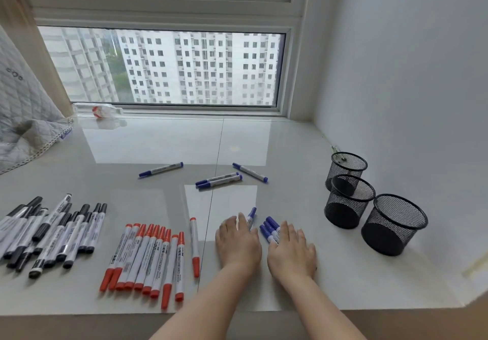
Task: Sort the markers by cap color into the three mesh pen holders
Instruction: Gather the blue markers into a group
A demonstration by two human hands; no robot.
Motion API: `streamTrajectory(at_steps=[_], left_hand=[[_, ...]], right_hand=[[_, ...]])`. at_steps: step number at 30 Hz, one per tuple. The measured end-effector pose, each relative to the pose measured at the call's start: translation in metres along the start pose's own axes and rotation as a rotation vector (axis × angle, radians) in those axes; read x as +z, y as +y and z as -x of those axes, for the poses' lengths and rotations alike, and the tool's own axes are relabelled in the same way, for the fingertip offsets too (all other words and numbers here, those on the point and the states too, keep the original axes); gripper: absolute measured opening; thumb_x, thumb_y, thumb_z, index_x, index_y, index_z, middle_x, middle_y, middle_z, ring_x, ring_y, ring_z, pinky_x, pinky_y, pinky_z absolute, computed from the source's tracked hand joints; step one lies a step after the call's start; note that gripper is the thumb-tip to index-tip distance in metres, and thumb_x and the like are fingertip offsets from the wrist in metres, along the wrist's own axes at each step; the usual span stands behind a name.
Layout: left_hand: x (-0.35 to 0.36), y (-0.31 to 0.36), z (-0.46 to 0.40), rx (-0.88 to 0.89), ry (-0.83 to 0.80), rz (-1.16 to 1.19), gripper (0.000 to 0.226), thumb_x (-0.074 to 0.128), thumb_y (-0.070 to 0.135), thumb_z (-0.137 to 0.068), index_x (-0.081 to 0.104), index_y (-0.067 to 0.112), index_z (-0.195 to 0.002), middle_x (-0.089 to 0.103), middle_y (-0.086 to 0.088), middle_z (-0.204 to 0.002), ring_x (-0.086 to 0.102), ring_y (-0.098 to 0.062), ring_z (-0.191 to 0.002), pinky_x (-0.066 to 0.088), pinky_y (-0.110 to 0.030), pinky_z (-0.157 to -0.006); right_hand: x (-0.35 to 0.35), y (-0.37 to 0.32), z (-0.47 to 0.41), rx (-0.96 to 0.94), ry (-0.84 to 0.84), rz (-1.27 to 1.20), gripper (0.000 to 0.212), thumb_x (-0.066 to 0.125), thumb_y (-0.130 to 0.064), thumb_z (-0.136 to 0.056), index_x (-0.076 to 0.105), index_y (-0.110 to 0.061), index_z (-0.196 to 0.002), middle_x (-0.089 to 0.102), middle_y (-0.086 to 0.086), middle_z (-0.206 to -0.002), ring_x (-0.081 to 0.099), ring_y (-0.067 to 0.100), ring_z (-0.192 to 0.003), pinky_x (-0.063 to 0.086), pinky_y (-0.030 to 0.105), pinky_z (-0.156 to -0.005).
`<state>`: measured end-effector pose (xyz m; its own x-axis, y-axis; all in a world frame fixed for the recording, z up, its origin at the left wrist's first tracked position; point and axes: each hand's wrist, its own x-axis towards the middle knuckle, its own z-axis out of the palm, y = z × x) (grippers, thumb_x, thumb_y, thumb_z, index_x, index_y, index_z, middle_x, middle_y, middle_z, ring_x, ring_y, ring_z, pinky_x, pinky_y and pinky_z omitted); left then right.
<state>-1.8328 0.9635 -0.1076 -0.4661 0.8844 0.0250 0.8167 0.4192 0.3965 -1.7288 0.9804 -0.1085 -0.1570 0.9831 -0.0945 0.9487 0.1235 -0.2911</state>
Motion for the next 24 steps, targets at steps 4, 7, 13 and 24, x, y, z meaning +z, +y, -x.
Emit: streamTrajectory(at_steps=[4, 7, 13, 24], left_hand=[[-0.019, -0.003, -0.008, -0.058, -0.043, 0.283, 0.056, 0.028, 0.038, -0.099, 0.016, 0.014, -0.148, 0.016, -0.010, -0.154, 0.012, -0.025, -0.141, 0.014, -0.037, -0.115], [-0.045, -0.015, -0.030, -0.056, -0.025, 0.344, 0.053, 0.037, 0.038, -0.096, 0.026, 0.018, -0.144, 0.016, -0.007, -0.151, 0.014, -0.025, -0.139, 0.022, -0.039, -0.111], [-0.089, -0.090, -0.100, -0.111, 0.041, -0.008, 0.050, 0.041, 0.042, -0.093, 0.037, 0.020, -0.138, 0.024, -0.008, -0.146, 0.022, -0.027, -0.134, 0.028, -0.041, -0.107], [-0.103, -0.180, -0.219, -0.084, 0.113, -0.331, 0.043, 0.034, 0.033, -0.096, 0.038, 0.022, -0.138, 0.034, -0.002, -0.143, 0.030, -0.024, -0.130, 0.026, -0.039, -0.106]], right_hand=[[-0.012, -0.005, -0.008, 0.030, -0.008, -0.084, 0.051, 0.024, -0.037, -0.096, 0.026, -0.017, -0.143, 0.024, -0.001, -0.153, 0.015, 0.020, -0.142, 0.017, 0.042, -0.114], [-0.021, -0.014, -0.021, -0.021, 0.080, -0.096, 0.045, 0.033, -0.037, -0.094, 0.041, -0.015, -0.132, 0.039, 0.003, -0.143, 0.026, 0.022, -0.135, 0.025, 0.039, -0.110], [-0.028, -0.041, -0.064, -0.099, 0.071, -0.136, 0.050, 0.042, -0.030, -0.091, 0.035, -0.017, -0.140, 0.036, 0.003, -0.144, 0.026, 0.021, -0.134, 0.027, 0.034, -0.107], [-0.006, -0.100, -0.148, -0.457, 0.189, 0.004, 0.031, 0.043, -0.027, -0.094, 0.054, -0.029, -0.123, 0.049, -0.006, -0.129, 0.036, 0.015, -0.122, 0.032, 0.027, -0.099]])
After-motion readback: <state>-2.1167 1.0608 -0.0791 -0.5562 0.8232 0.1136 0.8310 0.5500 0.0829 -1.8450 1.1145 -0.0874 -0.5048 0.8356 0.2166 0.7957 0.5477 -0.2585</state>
